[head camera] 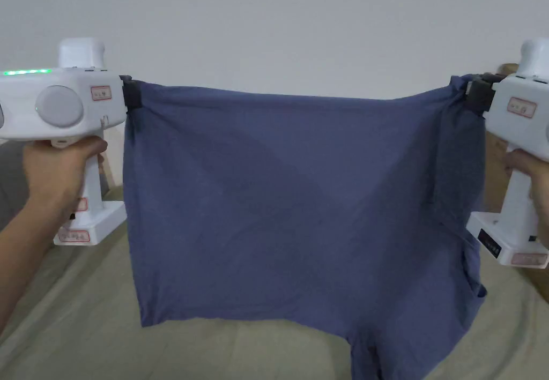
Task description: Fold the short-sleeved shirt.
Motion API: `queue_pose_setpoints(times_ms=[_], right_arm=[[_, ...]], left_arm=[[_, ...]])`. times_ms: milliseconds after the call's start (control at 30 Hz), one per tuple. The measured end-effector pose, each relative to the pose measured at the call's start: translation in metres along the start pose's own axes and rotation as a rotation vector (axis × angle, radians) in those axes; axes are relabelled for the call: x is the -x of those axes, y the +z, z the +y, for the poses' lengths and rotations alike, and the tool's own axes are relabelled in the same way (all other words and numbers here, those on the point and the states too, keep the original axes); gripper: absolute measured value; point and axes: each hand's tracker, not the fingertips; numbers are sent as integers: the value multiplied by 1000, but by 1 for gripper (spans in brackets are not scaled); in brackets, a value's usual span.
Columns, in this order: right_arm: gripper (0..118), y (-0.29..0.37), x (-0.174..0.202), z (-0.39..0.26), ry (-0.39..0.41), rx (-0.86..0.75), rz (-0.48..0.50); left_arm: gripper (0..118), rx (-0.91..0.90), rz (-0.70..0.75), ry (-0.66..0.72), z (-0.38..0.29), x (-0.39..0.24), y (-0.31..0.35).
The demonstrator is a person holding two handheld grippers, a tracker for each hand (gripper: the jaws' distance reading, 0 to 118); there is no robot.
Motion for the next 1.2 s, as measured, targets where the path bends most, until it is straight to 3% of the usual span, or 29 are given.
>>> queue_pose_setpoints(times_ms=[300, 700, 867, 1200], right_arm=[[1, -34, -3, 28, 36, -56, 3], [1, -61, -43, -106, -21, 134, 45], [1, -43, -54, -169, -62, 229, 67], [1, 72, -49, -243, -104, 372, 148]], left_arm=[[2, -39, 10, -33, 9, -10, -44], [2, 140, -30, -56, -122, -7, -105], [2, 237, -38, -75, -188, 2, -87], [2, 371, -45, -14, -282, 23, 32]])
